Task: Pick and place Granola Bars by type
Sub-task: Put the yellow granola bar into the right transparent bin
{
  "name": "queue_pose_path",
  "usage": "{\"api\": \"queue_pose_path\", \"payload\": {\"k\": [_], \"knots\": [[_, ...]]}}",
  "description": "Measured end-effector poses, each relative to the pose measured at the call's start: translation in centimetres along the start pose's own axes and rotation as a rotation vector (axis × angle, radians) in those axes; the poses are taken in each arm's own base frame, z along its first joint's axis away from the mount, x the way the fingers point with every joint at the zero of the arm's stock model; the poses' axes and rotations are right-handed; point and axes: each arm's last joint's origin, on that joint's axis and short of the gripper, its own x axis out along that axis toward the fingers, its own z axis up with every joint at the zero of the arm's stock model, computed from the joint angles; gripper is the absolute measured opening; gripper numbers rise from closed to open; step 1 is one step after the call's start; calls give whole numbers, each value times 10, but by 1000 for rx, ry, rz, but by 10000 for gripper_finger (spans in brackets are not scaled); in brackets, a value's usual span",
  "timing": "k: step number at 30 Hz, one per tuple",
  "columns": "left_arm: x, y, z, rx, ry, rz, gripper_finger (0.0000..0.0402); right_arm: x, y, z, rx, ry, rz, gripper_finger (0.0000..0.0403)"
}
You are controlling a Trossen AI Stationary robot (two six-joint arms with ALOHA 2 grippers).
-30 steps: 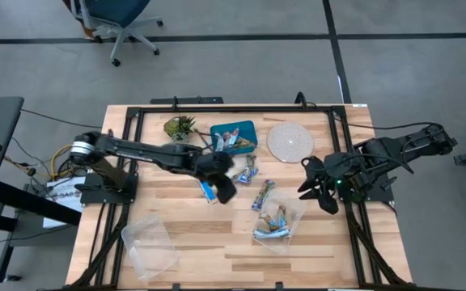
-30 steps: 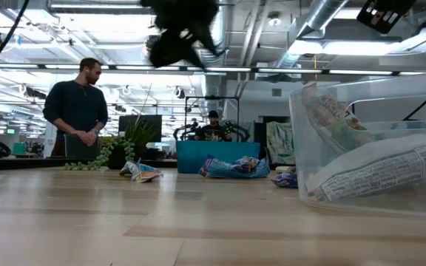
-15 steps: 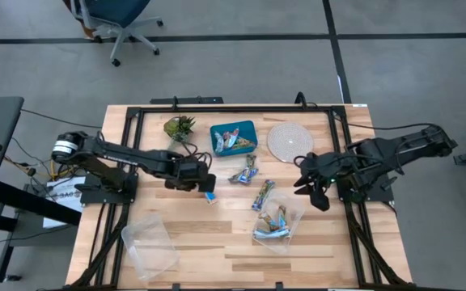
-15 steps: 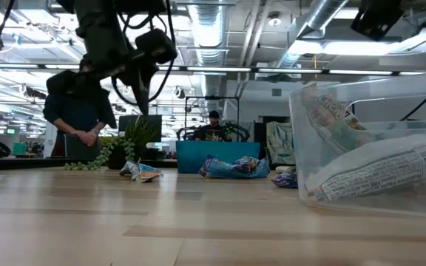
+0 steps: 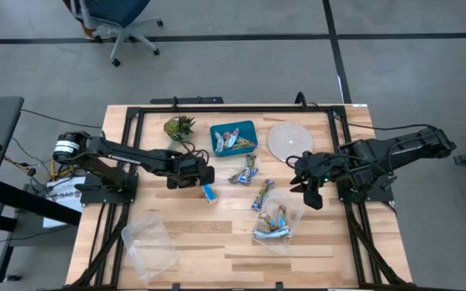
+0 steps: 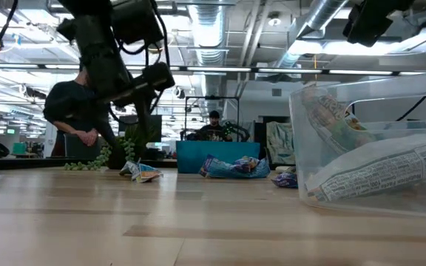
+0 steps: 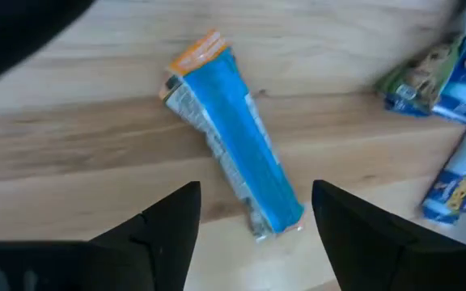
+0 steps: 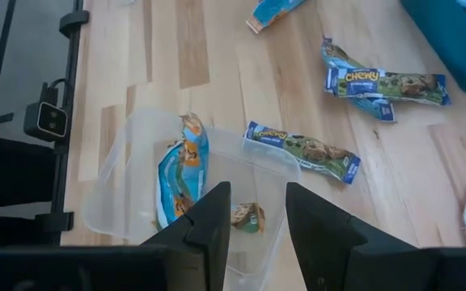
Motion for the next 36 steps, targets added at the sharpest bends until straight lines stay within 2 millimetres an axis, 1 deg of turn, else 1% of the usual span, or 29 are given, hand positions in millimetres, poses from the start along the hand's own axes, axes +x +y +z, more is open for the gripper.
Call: {"api": "queue_pose_path", "payload": {"k": [3, 7, 9, 13, 16, 19, 24, 29, 30, 32, 36], "knots": [[10, -1, 2, -3, 11, 16, 221, 0, 0, 0, 0, -4, 1, 111], [33, 1, 2, 24, 68, 66, 212, 0, 1, 1, -7, -15, 6, 111], [41, 1, 2, 31, 89, 69, 209, 0, 1, 2, -9, -18, 7, 111], [46, 0, 1, 32, 92, 77, 204, 0, 1, 2, -10, -18, 7, 111], [46, -1, 2, 42, 91, 80, 195, 0, 1, 2, -13, -19, 7, 111], [46, 0, 2, 52, 92, 84, 171, 0, 1, 2, -25, -23, 9, 111], [47, -1, 2, 81, 100, 72, 97, 0, 1, 2, -27, -23, 9, 111], [48, -7, 0, 144, 133, 7, 17, 0, 1, 2, -27, -23, 9, 111], [48, -8, 0, 159, 140, -9, 11, 0, 1, 2, -27, -22, 8, 111], [45, -10, 0, 188, 154, -34, 11, 0, 1, 2, -27, -22, 9, 111], [26, -16, 0, 246, 144, -115, 14, 0, 1, 2, -26, -21, 12, 111]]}}
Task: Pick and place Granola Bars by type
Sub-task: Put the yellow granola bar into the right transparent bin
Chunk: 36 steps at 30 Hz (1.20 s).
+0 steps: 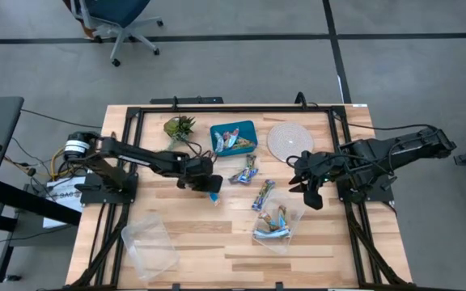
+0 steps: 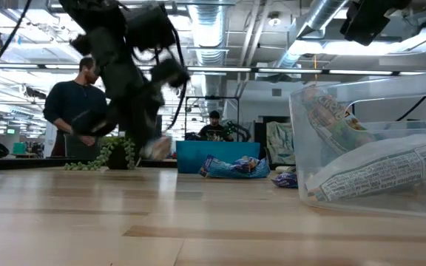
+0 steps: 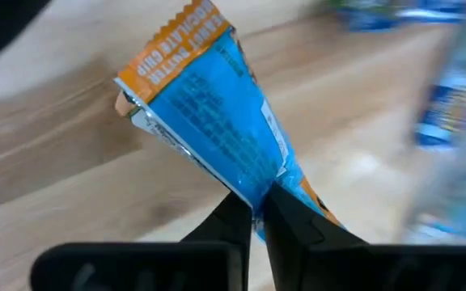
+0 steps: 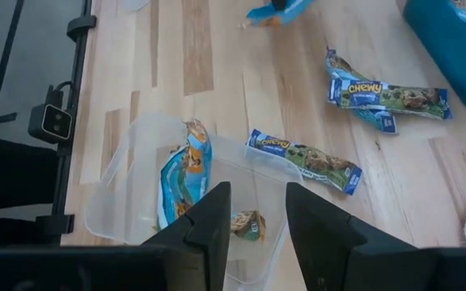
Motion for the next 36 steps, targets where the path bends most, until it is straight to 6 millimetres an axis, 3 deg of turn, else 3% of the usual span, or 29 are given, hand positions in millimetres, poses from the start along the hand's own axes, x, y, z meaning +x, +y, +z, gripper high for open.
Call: {"api": "queue_pose_path", "payload": {"k": [7, 10, 13, 19, 25, 36], "knots": [[-54, -37, -1, 197, -158, -396, 5, 0, 1, 0, 19, 13, 46, 111], [-66, -52, -4, 254, -207, -537, 4, 0, 2, 1, 26, 4, 54, 111], [-72, -71, -8, 349, -220, -566, 2, 0, 2, 2, 40, -7, 58, 111], [-64, -117, -18, 714, -186, -572, 1, 0, 2, 2, 57, -11, 59, 111], [-41, -155, -26, 1006, -126, -459, 1, 0, -3, 3, 90, -11, 41, 111], [-13, -204, -28, 1141, -179, -478, 0, -11, -25, 3, 164, -24, -36, 111]]}}
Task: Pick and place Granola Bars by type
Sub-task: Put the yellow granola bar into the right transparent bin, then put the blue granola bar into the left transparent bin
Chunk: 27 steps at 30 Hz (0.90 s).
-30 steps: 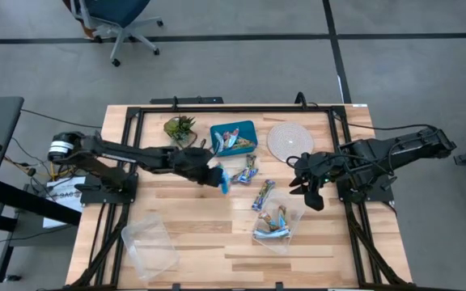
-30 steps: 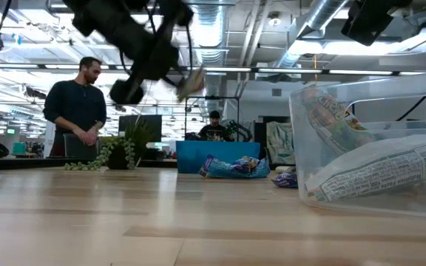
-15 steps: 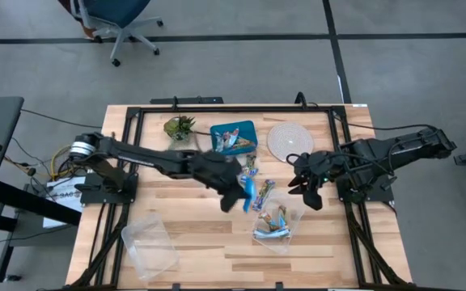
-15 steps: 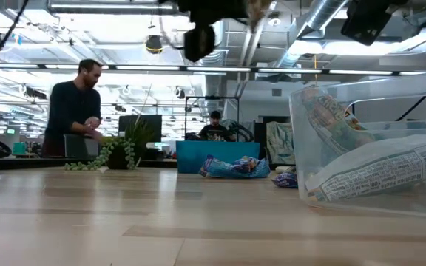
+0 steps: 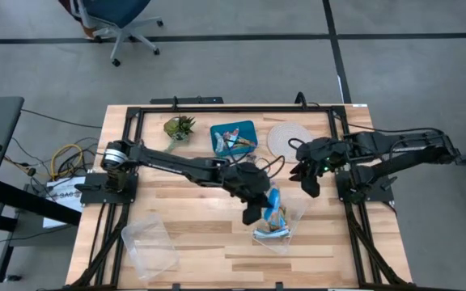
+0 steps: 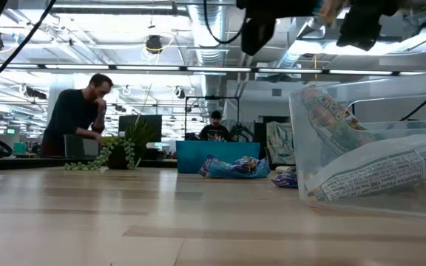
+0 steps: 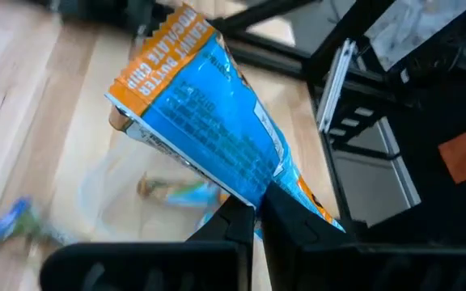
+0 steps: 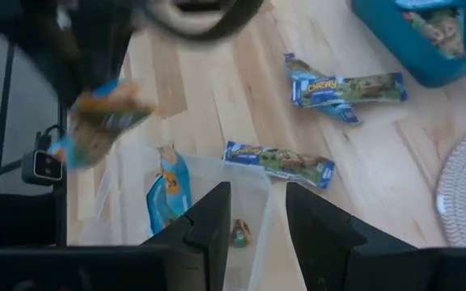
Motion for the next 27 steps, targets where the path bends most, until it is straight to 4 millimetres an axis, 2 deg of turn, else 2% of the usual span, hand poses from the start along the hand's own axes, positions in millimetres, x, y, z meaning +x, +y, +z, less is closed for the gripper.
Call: {"api": "queue_pose_path", "payload": {"k": [4, 8, 21, 24, 27], "knots": [[14, -3, -3, 25, 17, -8, 1, -8, -2, 3, 6, -23, -3, 111], [18, -2, -3, 27, 13, -3, 20, -13, -1, 5, -4, -24, -3, 111], [19, 1, -9, -4, 55, 36, 148, -15, 0, 6, -25, -36, 1, 111], [10, -3, -3, 22, 23, 56, 157, -15, 0, 6, -51, -36, 1, 111], [-11, -10, 8, 59, -17, 86, 159, -10, 1, 8, -83, -28, -2, 111]]}}
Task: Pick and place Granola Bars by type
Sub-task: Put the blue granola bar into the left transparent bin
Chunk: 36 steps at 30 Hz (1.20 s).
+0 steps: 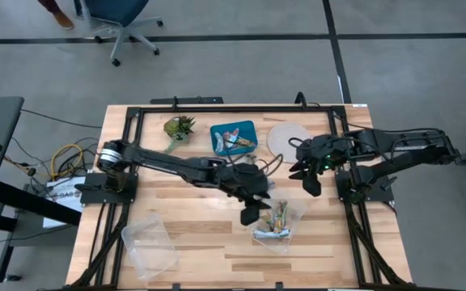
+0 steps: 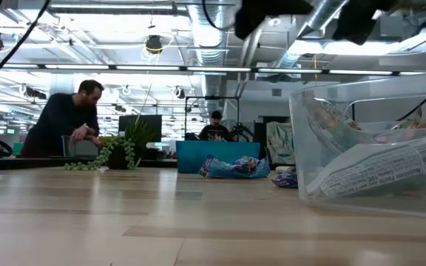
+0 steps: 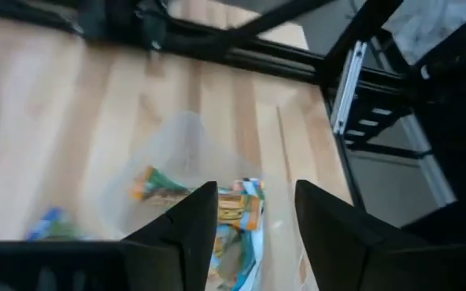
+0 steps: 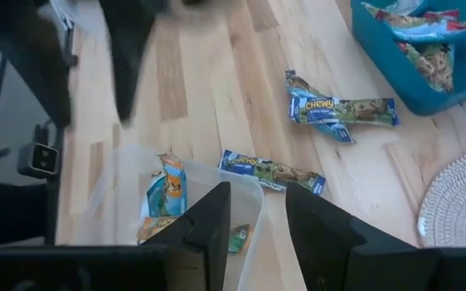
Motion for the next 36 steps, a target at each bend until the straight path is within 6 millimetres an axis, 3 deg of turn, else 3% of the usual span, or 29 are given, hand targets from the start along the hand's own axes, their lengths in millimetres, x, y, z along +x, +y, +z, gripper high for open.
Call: {"api": "queue_pose_path", "payload": {"k": [4, 11, 17, 26, 36], "knots": [[-30, 2, 8, 41, 11, 110, 159, 14, 1, 3, -55, 37, -7, 111], [-75, 12, 15, 37, 60, 238, 160, 59, 1, 13, -218, 121, -20, 111], [-104, 22, 14, 23, 64, 314, 160, 91, -6, 37, -332, 180, -55, 111], [-132, 44, -29, -114, 29, 352, 160, 134, -31, 65, -371, 262, -95, 120], [-174, 49, -77, -252, -93, 351, 160, 181, -55, 77, -315, 345, -123, 216]]}}
